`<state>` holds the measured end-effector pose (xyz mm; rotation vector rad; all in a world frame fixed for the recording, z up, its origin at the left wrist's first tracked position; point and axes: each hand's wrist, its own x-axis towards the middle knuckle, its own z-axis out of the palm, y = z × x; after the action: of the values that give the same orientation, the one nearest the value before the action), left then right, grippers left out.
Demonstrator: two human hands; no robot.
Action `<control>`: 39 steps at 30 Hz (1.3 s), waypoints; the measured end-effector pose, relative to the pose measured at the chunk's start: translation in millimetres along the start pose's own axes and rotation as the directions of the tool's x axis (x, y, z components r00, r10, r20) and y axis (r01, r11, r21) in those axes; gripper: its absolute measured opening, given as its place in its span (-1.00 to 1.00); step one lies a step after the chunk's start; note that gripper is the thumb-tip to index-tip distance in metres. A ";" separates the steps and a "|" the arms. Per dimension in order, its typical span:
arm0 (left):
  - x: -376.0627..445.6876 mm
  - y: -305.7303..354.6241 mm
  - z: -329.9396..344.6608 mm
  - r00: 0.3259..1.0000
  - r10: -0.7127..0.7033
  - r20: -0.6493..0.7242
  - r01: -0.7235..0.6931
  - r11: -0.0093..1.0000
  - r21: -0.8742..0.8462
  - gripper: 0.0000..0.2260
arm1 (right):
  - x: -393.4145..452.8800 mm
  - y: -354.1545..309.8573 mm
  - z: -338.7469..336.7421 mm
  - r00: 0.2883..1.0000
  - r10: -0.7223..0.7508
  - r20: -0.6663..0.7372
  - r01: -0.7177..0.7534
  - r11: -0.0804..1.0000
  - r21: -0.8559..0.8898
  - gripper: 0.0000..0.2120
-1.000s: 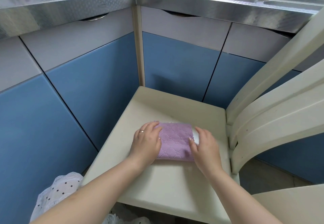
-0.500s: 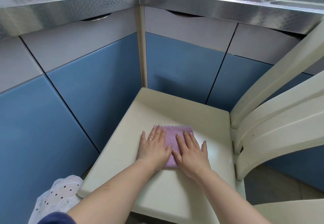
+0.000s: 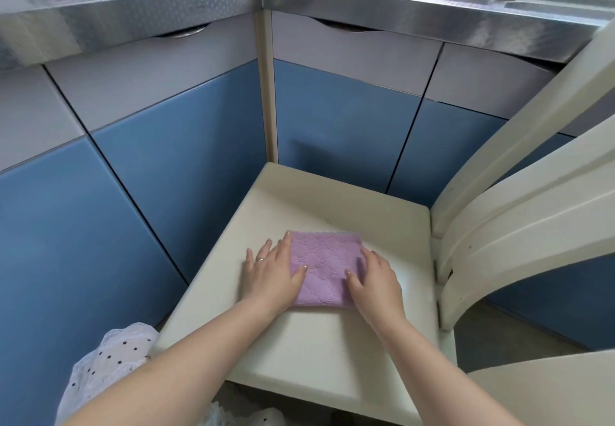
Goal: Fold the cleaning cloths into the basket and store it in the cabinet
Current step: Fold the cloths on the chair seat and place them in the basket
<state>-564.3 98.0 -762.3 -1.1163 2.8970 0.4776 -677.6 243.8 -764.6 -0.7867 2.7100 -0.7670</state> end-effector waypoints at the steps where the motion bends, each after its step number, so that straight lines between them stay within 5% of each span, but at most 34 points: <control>1: -3.7 -2.5 -1.6 1.000 -0.016 0.013 0.016 0.999 -0.032 -0.37 | -1.8 0.6 -2.4 0.999 0.042 -0.013 -0.041 0.998 0.051 -0.53; 9: -1.4 0.0 -0.3 0.996 -0.055 0.072 0.078 0.923 -0.376 -0.49 | 4.7 -5.1 -9.5 0.965 0.222 0.141 -0.262 0.854 0.449 -0.59; 15: -4.6 1.0 -11.9 0.966 -0.219 0.135 0.237 0.551 -0.800 -0.54 | 6.9 1.7 -4.9 0.915 0.340 0.217 -0.388 0.599 0.701 -0.59; 20: 3.1 -9.6 -11.6 0.933 -0.222 0.283 0.336 0.259 -0.906 -0.59 | 13.6 11.1 0.6 0.891 0.294 0.346 -0.446 0.426 0.787 -0.47; 24: 9.2 -9.8 -7.4 0.934 -0.096 0.344 0.357 0.240 -0.903 -0.84 | 15.7 21.0 1.1 0.897 0.253 0.362 -0.437 0.392 0.810 -0.69; 31: 11.4 -4.4 -6.9 0.921 -0.201 0.334 0.382 0.288 -0.878 -0.88 | 12.6 13.5 -5.8 0.902 0.249 0.352 -0.431 0.557 0.710 -0.99; 39: -8.9 6.6 -52.7 0.836 -0.220 0.502 0.534 0.118 -0.837 -0.94 | 7.8 -30.6 -54.5 0.876 0.252 0.411 -0.437 0.775 0.457 -0.80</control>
<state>-556.3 93.7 -709.2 -1.5643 1.6183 2.3624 -689.2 240.5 -702.8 -0.2300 2.0802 -1.1125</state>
